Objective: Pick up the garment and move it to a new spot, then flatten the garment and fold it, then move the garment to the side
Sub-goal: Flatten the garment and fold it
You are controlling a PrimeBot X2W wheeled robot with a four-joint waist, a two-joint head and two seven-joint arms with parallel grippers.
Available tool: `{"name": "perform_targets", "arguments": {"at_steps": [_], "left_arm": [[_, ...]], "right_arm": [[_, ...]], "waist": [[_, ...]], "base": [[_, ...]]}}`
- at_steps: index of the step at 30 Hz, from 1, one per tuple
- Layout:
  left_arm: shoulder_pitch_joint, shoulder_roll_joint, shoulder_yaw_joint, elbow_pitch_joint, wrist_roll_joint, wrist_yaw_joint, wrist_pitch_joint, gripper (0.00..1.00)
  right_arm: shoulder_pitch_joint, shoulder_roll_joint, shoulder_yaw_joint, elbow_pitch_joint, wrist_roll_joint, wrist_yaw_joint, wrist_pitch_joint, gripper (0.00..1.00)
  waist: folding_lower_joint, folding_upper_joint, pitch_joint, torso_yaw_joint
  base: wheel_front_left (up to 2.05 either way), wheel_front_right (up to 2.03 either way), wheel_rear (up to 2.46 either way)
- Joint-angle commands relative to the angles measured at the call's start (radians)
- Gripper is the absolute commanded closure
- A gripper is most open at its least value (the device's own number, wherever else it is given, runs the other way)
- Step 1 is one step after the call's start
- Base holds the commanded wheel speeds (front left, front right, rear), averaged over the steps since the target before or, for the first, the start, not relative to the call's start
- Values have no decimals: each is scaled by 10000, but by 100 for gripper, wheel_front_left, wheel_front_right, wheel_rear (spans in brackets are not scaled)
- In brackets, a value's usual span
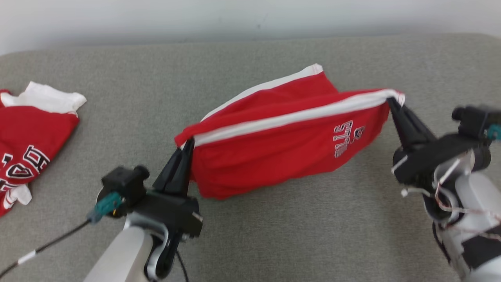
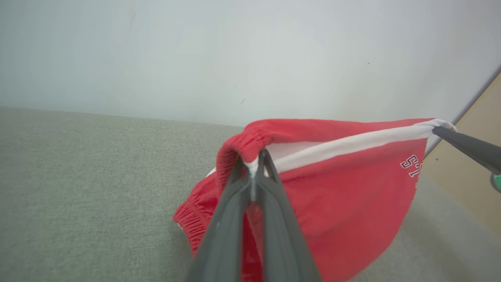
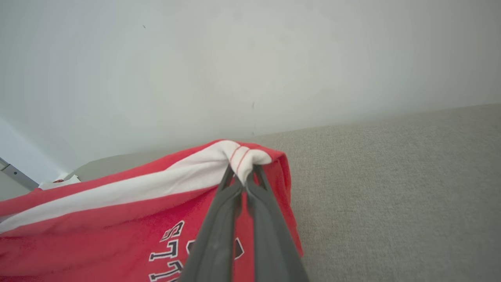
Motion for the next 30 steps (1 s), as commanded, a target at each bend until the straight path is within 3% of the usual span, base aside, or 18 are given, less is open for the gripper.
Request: {"name": "perform_targets", "arguments": {"at_steps": [1,14,24,25,26,27,28,29,30], "left_arm": [[-532,-155,-24,366,101,-88,27,100],[-3233,-1209,-144,3240,193,-441,-125,100],[-3931,-1643,-52,4278,448,-641,-206,100],[-3930,-1664,-35,4306,498,-659,-208,100],[-3934,-1684,0,4331,550,-678,-209,100],[-3891,-1707,33,4334,610,-656,-209,59],[-3826,-1728,28,4338,715,-660,-210,18],[-3733,-1744,20,4328,808,-671,-211,0],[-3607,-1752,49,4319,888,-680,-211,0]], "right_arm": [[-665,-60,117,593,31,-26,70,100],[-4611,28,1268,4630,-80,-26,-441,100],[-5894,366,2312,6682,220,-26,-1064,100],[-5971,386,2387,6830,252,-27,-1161,93],[-6035,414,2465,6924,299,-27,-1271,13],[-6045,465,2556,7018,361,-27,-1342,0],[-6021,480,2705,7114,366,-27,-1360,0],[-5985,451,2863,7175,376,-27,-1417,0],[-5927,408,2992,7213,410,-27,-1471,0]], "waist": [[-2,-1,506,387],[-2,-1,1880,1135],[-2,-1,2209,1439],[-2,-1,2206,1456],[-2,-1,2191,1470],[-2,-1,2148,1467],[-2,-1,2105,1456],[-2,-1,2049,1436],[-2,-1,1968,1402]], "base": [[0,0,0],[0,0,0],[0,0,0],[0,0,0],[0,0,0],[0,0,0],[0,0,0],[0,0,0],[0,0,0]]}}
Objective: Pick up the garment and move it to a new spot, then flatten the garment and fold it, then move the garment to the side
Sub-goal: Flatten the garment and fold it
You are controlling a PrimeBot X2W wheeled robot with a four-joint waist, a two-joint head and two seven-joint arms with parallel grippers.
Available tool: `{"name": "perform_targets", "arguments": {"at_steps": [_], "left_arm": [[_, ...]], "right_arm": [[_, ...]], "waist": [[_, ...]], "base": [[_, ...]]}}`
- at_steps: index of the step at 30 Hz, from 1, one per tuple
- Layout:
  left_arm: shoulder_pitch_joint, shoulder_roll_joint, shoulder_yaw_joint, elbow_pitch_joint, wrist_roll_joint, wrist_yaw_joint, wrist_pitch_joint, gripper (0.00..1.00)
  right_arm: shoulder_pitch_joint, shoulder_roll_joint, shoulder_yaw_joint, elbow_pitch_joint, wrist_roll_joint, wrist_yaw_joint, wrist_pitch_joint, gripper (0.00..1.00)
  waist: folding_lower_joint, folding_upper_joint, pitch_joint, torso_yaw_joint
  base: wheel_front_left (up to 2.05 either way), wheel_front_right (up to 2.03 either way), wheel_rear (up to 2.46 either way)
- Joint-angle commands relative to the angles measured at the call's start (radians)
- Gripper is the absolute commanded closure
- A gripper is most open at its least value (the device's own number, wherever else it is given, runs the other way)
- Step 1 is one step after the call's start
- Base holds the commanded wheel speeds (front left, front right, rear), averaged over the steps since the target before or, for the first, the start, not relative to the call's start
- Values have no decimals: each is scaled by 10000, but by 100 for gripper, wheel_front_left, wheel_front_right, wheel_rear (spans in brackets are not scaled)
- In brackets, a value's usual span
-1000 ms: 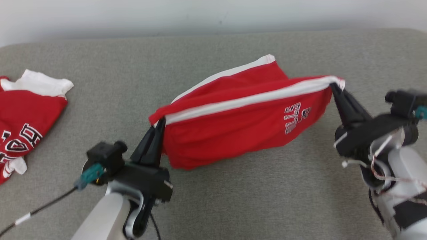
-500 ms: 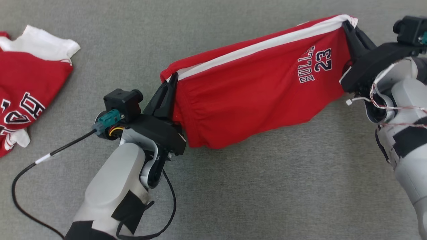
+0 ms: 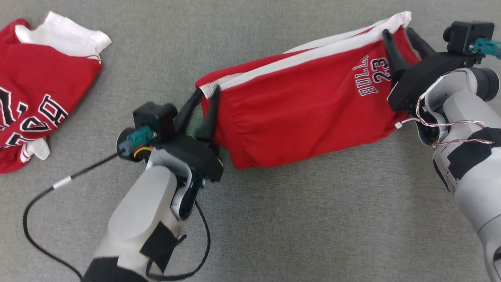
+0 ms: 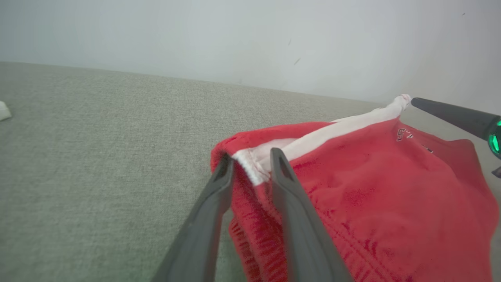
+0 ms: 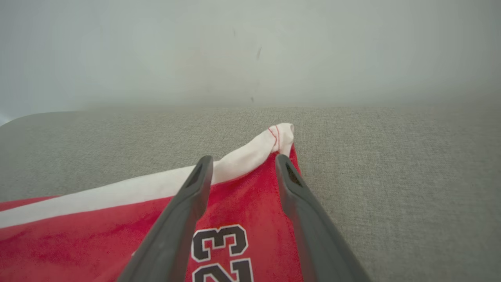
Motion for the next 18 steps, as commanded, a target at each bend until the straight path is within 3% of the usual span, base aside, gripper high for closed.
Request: {"name": "perform_targets", "arguments": {"at_steps": [1,9,13,18], "left_arm": [[262,-31,49,-28,125,-11,-29,0],[1846,296,1342,-1437,876,69,-31,0],[3196,394,2374,-3377,2102,357,-31,0],[4561,152,3255,-5135,3210,476,-32,0]], "right_arm": [[107,-75,92,23,142,-27,-116,0],[1042,-738,919,-230,765,-27,-658,0],[1716,-1150,1230,-268,1305,-27,-662,0],[2051,-1114,1261,-157,1898,-27,-708,0]], "waist": [[-1,-2,-183,-89],[-1,-2,-1053,-262],[-1,-2,-1306,-218],[-1,-2,-1318,-157]], "base": [[0,0,0],[0,0,0],[0,0,0],[0,0,0]]}}
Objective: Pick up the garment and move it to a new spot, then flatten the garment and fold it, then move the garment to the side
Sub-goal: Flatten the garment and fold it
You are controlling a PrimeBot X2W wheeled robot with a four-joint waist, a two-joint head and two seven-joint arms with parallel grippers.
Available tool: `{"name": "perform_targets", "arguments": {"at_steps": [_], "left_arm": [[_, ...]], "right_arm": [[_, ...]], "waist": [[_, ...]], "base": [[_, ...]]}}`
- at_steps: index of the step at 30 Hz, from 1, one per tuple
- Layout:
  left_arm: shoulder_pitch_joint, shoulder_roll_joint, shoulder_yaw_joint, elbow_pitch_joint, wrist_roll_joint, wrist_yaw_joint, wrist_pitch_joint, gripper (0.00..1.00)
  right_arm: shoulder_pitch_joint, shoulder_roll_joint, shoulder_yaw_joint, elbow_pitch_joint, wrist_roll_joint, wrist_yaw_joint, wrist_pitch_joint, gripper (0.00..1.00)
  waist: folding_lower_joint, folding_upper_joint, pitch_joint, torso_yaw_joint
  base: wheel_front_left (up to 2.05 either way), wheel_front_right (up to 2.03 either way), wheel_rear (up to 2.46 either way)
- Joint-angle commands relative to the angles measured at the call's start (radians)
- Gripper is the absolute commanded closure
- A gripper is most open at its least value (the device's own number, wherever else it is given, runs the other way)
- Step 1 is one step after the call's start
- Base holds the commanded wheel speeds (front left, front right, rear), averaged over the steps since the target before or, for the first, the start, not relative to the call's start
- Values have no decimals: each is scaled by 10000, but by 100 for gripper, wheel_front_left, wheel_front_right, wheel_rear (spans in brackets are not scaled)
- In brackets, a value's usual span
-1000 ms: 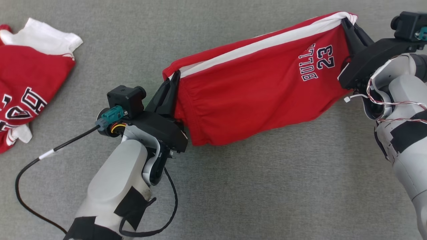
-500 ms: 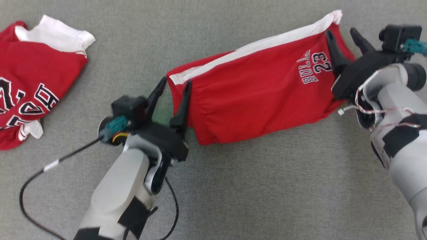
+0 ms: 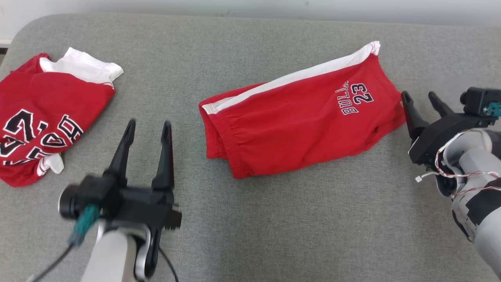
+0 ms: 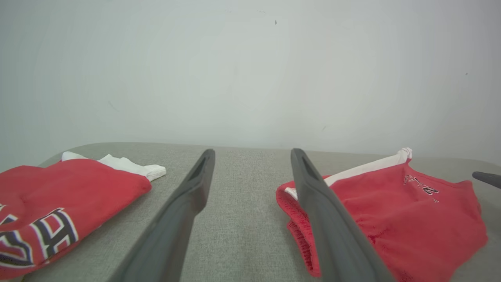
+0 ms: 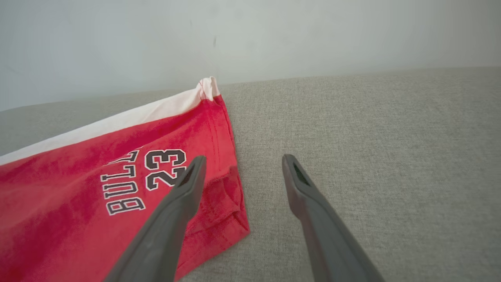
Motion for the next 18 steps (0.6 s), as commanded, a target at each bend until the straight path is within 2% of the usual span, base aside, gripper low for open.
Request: {"name": "perform_targets", "arguments": {"at_steps": [1,10,14,15,16,18], "left_arm": [[666,-164,300,-544,361,41,-32,0],[1936,-398,721,-1232,991,-2,-32,0],[2189,-418,711,-1351,753,80,-32,0],[2248,-417,670,-1372,692,114,-32,0],[2299,-418,633,-1385,660,153,-32,0],[2309,-417,562,-1389,654,207,-32,0]], "right_arm": [[151,79,64,101,159,-27,-74,0],[56,327,205,860,530,-27,40,0],[94,463,228,1272,692,-27,215,0],[133,508,243,1340,735,-27,301,33],[160,521,266,1390,762,-27,343,97],[223,559,277,1434,886,-27,303,100]], "waist": [[2,1,14,52],[2,1,94,421],[2,1,85,643],[2,1,80,674],[2,1,76,698],[2,1,30,702]], "base": [[0,0,0],[0,0,0],[0,0,0],[0,0,0],[0,0,0],[0,0,0]]}}
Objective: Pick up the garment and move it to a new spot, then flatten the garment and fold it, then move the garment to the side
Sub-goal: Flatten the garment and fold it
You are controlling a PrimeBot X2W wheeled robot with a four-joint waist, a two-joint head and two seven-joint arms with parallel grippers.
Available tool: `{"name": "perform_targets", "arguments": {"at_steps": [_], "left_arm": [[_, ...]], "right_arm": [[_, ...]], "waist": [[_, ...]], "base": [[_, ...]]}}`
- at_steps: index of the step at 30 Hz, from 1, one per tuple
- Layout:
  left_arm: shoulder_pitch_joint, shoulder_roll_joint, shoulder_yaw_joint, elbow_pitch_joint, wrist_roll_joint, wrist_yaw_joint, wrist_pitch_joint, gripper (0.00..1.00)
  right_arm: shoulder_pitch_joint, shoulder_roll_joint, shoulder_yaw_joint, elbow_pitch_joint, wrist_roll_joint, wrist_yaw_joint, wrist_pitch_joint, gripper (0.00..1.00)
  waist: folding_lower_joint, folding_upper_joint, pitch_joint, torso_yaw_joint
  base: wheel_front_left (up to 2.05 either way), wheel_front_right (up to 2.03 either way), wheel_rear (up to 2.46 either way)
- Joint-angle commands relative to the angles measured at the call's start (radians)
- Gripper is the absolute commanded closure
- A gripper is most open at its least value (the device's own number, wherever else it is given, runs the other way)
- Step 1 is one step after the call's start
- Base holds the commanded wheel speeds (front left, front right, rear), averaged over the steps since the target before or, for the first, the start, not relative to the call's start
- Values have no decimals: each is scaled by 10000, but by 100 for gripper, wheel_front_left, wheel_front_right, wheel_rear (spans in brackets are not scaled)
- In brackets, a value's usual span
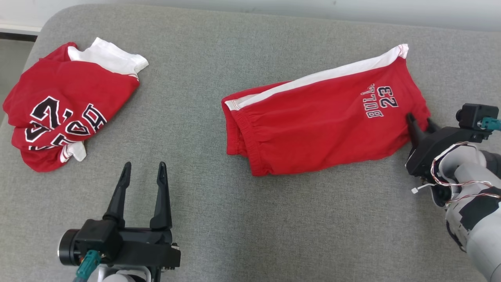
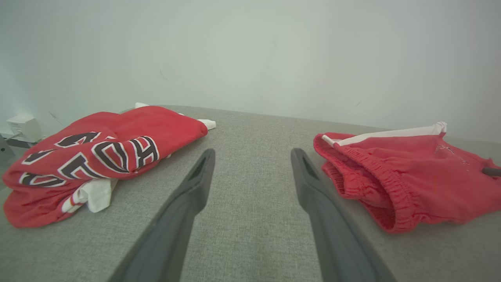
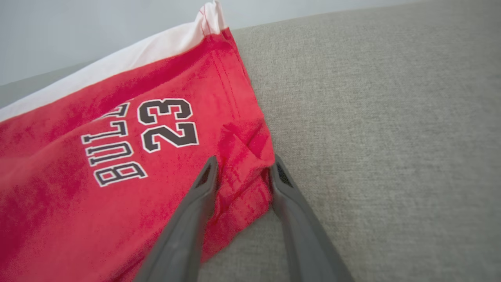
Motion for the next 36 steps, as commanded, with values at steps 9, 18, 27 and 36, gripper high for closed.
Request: {"name": "perform_targets", "arguments": {"at_steps": [9,18,27,36], "left_arm": [[552,-9,-1,193,18,42,-31,0],[975,-8,304,187,144,-52,-33,0],[1120,-6,522,165,181,-151,-33,0],[1101,-11,402,114,37,-141,-33,0]], "right_arm": [[1157,-321,425,-1232,534,-27,-500,100],[3089,-1411,679,-3060,1271,-27,-783,100],[2718,-1918,854,-3223,922,-27,-430,0],[1269,-2146,1456,-2521,462,-27,2292,0]], "waist": [[1,0,-733,-627],[1,0,-1217,-1264],[1,0,-1394,-1396],[1,0,-1357,-1072]], "base": [[0,0,0],[0,0,0],[0,0,0],[0,0,0]]}}
